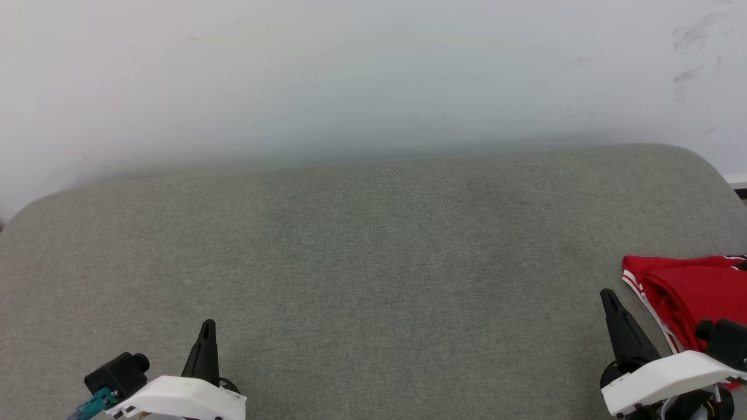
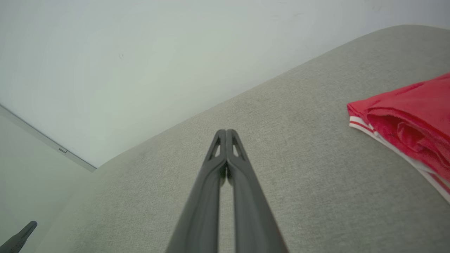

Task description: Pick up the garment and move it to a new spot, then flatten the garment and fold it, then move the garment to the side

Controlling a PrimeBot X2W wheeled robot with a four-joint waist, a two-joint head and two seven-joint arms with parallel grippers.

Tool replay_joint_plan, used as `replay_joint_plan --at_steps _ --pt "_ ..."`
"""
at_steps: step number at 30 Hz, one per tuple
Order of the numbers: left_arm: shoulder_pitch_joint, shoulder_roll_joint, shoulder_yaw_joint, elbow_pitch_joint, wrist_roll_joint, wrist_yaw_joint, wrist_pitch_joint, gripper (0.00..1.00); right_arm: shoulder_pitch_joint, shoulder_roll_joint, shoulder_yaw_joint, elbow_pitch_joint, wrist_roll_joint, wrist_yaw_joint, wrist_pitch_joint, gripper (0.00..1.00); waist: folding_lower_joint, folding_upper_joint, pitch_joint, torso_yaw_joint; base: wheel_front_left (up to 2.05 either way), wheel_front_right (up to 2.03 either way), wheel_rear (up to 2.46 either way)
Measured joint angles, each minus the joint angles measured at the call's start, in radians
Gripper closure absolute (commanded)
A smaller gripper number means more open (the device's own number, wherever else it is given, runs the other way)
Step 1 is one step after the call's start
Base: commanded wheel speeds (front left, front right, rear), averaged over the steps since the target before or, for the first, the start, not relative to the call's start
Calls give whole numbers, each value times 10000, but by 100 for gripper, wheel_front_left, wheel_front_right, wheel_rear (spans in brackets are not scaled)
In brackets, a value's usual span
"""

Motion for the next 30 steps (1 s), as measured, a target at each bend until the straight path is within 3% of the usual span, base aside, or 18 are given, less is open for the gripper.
replay_joint_plan --at_steps 30 --pt "-452 -393 815 150 -3344 -656 976 100 -528 222 -431 556 3944 0 385 100 0 0 86 181 0 0 0"
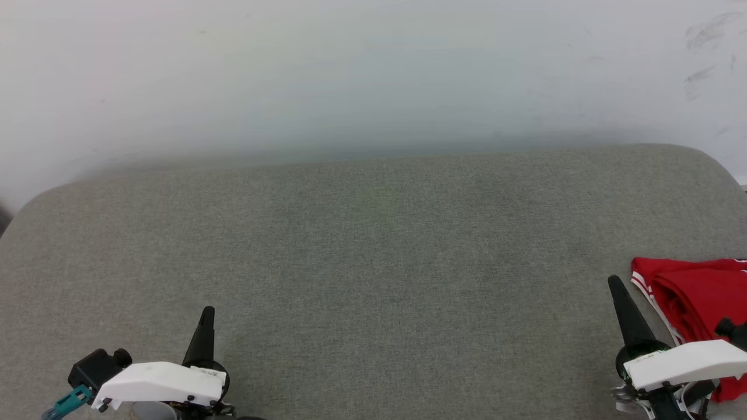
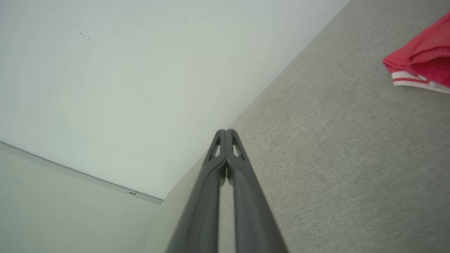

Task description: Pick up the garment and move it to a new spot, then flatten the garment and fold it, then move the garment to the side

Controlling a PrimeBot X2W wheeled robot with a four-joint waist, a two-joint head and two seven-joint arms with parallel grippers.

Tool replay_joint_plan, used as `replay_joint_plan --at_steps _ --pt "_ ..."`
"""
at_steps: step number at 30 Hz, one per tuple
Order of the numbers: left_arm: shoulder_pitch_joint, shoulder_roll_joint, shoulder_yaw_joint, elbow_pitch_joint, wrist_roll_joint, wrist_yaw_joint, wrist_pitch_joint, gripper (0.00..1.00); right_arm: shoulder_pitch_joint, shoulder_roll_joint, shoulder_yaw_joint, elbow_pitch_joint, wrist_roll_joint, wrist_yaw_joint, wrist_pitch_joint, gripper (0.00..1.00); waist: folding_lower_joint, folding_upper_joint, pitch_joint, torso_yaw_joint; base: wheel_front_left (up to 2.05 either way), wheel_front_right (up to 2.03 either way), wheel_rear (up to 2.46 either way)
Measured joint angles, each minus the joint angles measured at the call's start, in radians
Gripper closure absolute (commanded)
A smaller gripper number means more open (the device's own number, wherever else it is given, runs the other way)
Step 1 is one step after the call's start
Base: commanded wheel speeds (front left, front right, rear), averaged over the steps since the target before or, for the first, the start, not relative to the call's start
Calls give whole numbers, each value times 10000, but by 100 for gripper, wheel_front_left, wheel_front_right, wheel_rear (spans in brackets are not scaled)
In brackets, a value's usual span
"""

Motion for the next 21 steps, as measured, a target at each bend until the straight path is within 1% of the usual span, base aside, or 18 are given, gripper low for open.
replay_joint_plan --at_steps 21 --pt "-277 -242 472 81 -1824 -374 570 100 -251 136 -228 295 2146 0 213 100 0 0 60 127 0 0 0"
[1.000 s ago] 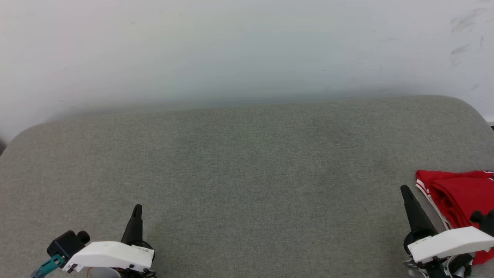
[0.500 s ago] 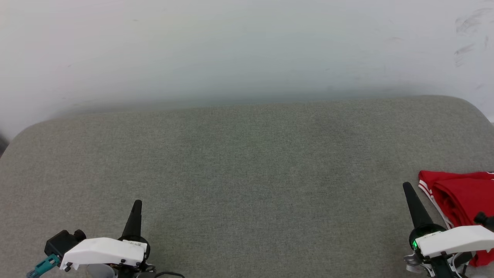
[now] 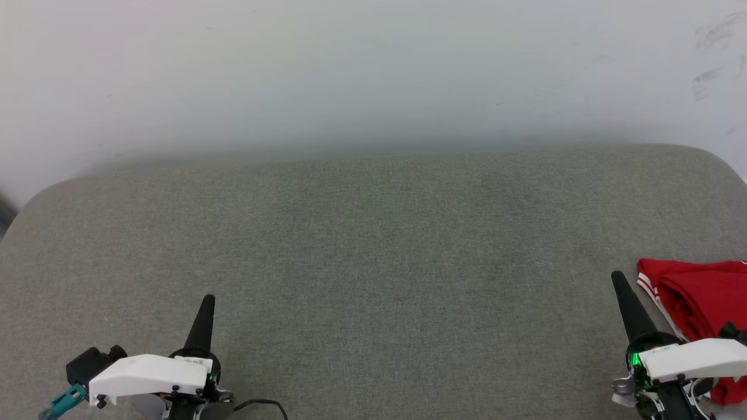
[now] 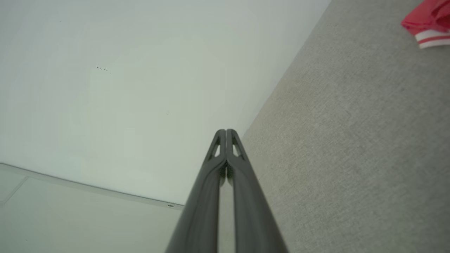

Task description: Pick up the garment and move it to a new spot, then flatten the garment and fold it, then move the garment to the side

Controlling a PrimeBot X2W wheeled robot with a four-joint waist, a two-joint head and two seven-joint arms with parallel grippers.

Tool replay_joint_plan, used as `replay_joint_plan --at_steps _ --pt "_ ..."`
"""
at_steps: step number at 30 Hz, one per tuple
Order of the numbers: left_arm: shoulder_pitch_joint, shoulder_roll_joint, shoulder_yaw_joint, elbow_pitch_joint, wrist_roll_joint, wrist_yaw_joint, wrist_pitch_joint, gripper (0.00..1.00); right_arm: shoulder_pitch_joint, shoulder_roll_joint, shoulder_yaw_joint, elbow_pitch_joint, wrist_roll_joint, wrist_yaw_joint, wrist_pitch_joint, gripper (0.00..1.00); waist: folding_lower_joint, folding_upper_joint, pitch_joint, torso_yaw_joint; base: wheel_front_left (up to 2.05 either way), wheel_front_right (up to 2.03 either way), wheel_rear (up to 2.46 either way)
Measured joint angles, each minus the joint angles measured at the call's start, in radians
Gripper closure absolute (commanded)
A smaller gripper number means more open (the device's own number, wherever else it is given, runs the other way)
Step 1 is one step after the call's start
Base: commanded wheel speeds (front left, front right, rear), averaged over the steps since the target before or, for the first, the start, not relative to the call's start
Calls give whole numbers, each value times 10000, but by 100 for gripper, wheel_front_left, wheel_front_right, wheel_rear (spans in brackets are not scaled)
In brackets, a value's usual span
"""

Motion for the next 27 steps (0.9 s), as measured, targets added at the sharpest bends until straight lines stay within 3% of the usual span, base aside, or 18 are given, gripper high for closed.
replay_joint_plan --at_steps 27 --pt "-260 -232 466 81 -1912 -401 556 100 -238 130 -245 320 2270 -2 192 100 0 0 78 163 0 0 0"
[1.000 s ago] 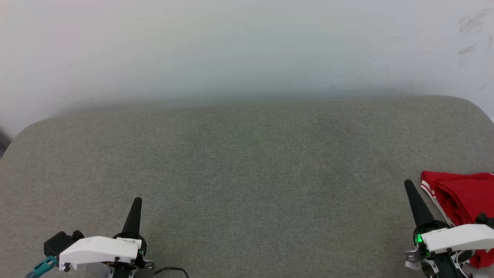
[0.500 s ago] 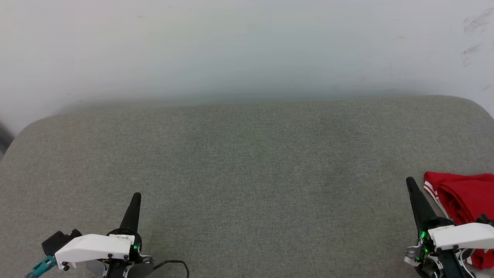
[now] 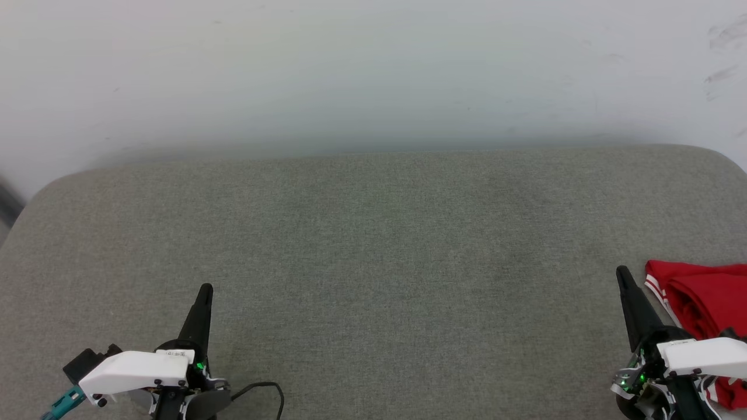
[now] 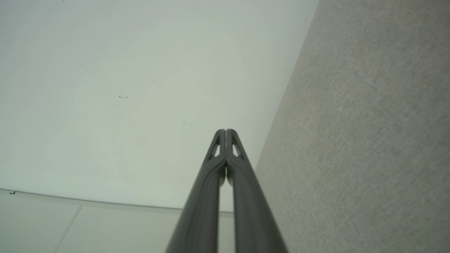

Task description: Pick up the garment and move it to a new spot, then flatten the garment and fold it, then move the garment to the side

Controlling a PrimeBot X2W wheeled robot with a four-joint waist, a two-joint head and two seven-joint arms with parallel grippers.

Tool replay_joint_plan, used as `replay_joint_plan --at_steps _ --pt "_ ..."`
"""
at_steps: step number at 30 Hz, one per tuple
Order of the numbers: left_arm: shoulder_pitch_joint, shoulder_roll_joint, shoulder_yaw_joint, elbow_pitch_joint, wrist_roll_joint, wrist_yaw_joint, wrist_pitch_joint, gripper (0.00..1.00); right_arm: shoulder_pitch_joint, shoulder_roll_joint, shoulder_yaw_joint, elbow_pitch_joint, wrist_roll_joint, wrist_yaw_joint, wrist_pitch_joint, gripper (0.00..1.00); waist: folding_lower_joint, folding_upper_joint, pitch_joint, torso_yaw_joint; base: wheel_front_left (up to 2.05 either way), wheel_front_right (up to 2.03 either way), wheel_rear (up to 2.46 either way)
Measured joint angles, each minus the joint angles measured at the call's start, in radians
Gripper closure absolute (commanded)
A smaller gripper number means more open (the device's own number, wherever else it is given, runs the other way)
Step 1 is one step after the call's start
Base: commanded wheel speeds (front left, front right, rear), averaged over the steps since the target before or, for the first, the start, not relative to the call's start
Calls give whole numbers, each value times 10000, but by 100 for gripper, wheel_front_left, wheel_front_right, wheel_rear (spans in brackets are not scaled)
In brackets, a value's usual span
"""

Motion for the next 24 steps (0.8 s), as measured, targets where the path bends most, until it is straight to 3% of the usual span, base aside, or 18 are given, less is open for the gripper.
replay_joint_plan --at_steps 24 --pt "-190 -140 316 65 -1271 -253 380 100 -197 86 -165 203 1494 2 148 100 0 0 61 128 0 0 0"
